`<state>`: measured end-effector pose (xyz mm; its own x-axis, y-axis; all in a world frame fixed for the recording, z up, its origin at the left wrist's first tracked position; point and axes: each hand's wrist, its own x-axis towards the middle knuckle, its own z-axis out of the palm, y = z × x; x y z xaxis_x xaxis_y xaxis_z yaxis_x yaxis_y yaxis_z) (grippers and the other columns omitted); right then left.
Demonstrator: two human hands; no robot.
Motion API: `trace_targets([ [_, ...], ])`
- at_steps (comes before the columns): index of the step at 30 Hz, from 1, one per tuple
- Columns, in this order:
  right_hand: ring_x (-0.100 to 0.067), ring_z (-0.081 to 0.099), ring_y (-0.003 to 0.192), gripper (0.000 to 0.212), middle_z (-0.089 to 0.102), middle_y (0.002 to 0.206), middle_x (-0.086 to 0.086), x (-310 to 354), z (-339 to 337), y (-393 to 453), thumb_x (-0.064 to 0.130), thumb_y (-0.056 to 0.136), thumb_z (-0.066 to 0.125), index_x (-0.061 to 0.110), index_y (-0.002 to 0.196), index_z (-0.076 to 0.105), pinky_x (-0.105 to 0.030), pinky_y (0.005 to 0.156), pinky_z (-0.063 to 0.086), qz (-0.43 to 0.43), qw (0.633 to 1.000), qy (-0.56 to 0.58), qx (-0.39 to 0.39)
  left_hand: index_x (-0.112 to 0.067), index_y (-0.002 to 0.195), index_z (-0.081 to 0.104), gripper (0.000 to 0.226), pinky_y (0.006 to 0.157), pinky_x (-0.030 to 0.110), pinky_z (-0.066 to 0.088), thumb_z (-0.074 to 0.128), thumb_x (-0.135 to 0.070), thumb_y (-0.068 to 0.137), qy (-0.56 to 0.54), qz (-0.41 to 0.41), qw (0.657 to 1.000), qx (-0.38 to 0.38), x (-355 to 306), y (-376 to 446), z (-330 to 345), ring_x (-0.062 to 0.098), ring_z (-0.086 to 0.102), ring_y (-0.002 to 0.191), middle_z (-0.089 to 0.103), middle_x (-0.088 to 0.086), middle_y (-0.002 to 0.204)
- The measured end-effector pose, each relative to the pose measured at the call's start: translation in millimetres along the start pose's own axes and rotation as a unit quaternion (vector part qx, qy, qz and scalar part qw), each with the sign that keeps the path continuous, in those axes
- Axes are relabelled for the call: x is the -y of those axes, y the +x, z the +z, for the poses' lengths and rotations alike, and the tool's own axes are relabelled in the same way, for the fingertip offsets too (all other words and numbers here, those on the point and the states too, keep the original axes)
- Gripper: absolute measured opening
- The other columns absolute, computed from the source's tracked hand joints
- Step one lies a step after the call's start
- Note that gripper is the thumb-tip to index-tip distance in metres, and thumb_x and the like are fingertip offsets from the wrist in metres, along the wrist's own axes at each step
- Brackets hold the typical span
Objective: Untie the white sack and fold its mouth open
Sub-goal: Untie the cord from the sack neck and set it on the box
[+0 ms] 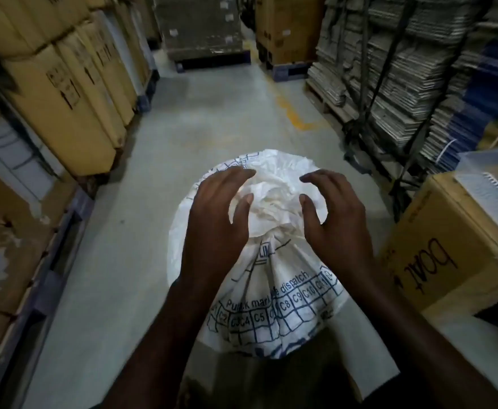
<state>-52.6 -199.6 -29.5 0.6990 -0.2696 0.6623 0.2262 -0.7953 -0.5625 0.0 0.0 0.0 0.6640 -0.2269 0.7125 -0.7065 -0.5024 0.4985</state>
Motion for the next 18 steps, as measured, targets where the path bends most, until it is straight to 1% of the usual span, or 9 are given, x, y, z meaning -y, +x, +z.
trace_targets([
  [2,-0.026,0.048,0.144,0.042,0.053,0.152,-0.007,-10,7,0,0.021,0.103,0.065,0.015,0.144,0.058,-0.045,0.118,0.042,0.073,0.997,0.000,0.009,-0.023,0.146,0.063,0.042,0.119,0.047,0.041,0.067,-0.024,0.105,0.031,0.036,0.997,0.062,8,9,13,0.020,0.052,0.143,0.060,-0.001,0.152],
  [3,-0.026,0.042,0.150,0.051,0.047,0.159,-0.008,-20,13,0,0.026,0.104,0.064,0.016,0.152,0.051,-0.046,0.122,0.037,0.123,0.992,0.012,0.025,-0.030,0.150,0.059,0.045,0.122,0.049,0.038,0.065,-0.036,0.106,0.067,0.034,0.993,0.096,15,14,23,0.022,0.047,0.147,0.054,-0.002,0.158],
  [5,-0.024,0.037,0.155,0.067,0.037,0.169,-0.005,-32,25,4,0.039,0.105,0.062,0.019,0.163,0.036,-0.046,0.127,0.032,0.260,0.960,0.069,0.077,-0.043,0.153,0.052,0.049,0.124,0.052,0.036,0.057,-0.052,0.105,0.125,-0.010,0.979,0.161,30,15,43,0.024,0.043,0.151,0.044,-0.006,0.166],
  [8,-0.021,0.039,0.154,0.080,0.034,0.171,-0.002,-46,34,17,0.055,0.100,0.063,0.028,0.167,0.027,-0.047,0.125,0.036,0.373,0.903,0.181,0.115,-0.043,0.152,0.055,0.046,0.123,0.049,0.039,0.060,-0.044,0.106,0.065,-0.068,0.973,0.212,54,-11,65,0.019,0.048,0.148,0.052,-0.006,0.161],
  [10,-0.020,0.041,0.152,0.087,0.037,0.169,-0.004,-51,44,24,0.059,0.094,0.066,0.028,0.166,0.029,-0.048,0.124,0.038,0.404,0.877,0.234,0.111,-0.035,0.145,0.064,0.045,0.123,0.036,0.039,0.072,-0.026,0.102,0.009,-0.108,0.971,0.213,66,-32,73,0.016,0.051,0.147,0.055,-0.005,0.158],
  [12,-0.020,0.046,0.149,0.085,0.041,0.167,-0.004,-51,55,29,0.058,0.092,0.067,0.027,0.164,0.035,-0.047,0.123,0.039,0.395,0.881,0.223,0.132,-0.033,0.138,0.071,0.048,0.119,0.027,0.042,0.079,-0.012,0.095,-0.036,-0.155,0.964,0.216,75,-48,80,0.015,0.049,0.149,0.053,-0.006,0.160],
  [14,-0.016,0.049,0.145,0.069,0.047,0.163,0.002,-47,63,29,0.050,0.099,0.066,0.028,0.161,0.044,-0.038,0.123,0.039,0.331,0.913,0.164,0.173,-0.038,0.139,0.068,0.061,0.122,0.020,0.035,0.081,-0.003,0.091,-0.087,-0.216,0.942,0.240,76,-58,86,0.014,0.035,0.156,0.044,-0.009,0.163],
  [16,-0.011,0.052,0.142,0.058,0.051,0.160,0.008,-39,67,25,0.042,0.103,0.065,0.032,0.158,0.049,-0.026,0.116,0.039,0.258,0.934,0.125,0.211,-0.034,0.143,0.065,0.069,0.125,0.020,0.030,0.080,0.005,0.089,-0.108,-0.237,0.931,0.256,76,-60,91,0.007,0.026,0.155,0.038,-0.016,0.161],
  [18,-0.011,0.052,0.143,0.052,0.051,0.160,0.008,-32,73,17,0.037,0.105,0.062,0.034,0.156,0.051,-0.027,0.117,0.040,0.185,0.942,0.092,0.263,-0.026,0.141,0.068,0.061,0.122,0.023,0.036,0.074,0.007,0.091,-0.088,-0.234,0.929,0.272,81,-60,89,0.000,0.038,0.148,0.049,-0.020,0.153],
])
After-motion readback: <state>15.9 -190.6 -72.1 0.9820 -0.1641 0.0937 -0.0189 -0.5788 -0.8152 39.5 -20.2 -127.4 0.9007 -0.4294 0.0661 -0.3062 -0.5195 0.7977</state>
